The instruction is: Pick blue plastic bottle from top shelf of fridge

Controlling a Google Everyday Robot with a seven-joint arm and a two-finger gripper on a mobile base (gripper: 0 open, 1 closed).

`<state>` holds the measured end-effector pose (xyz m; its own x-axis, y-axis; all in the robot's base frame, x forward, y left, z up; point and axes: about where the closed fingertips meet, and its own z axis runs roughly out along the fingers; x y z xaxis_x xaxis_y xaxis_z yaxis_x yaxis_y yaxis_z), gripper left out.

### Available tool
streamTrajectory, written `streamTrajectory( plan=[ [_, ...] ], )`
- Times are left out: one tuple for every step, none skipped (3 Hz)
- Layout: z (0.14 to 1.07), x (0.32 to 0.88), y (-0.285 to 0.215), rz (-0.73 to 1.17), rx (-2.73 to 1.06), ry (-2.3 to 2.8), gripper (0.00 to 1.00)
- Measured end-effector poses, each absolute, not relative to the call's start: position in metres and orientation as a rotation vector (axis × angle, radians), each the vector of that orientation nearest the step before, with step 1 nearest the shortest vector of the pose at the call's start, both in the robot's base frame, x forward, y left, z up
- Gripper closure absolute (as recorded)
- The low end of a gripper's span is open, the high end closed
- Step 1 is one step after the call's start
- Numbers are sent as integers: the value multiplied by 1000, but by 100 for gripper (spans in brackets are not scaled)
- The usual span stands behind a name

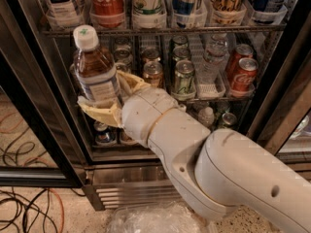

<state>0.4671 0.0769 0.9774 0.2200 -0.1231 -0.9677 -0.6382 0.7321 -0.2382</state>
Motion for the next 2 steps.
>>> streamTrajectory(
  plan=[
    [966,461,62,346,-709,1375,100],
    [966,461,60,336,-709,1377,100]
  ],
)
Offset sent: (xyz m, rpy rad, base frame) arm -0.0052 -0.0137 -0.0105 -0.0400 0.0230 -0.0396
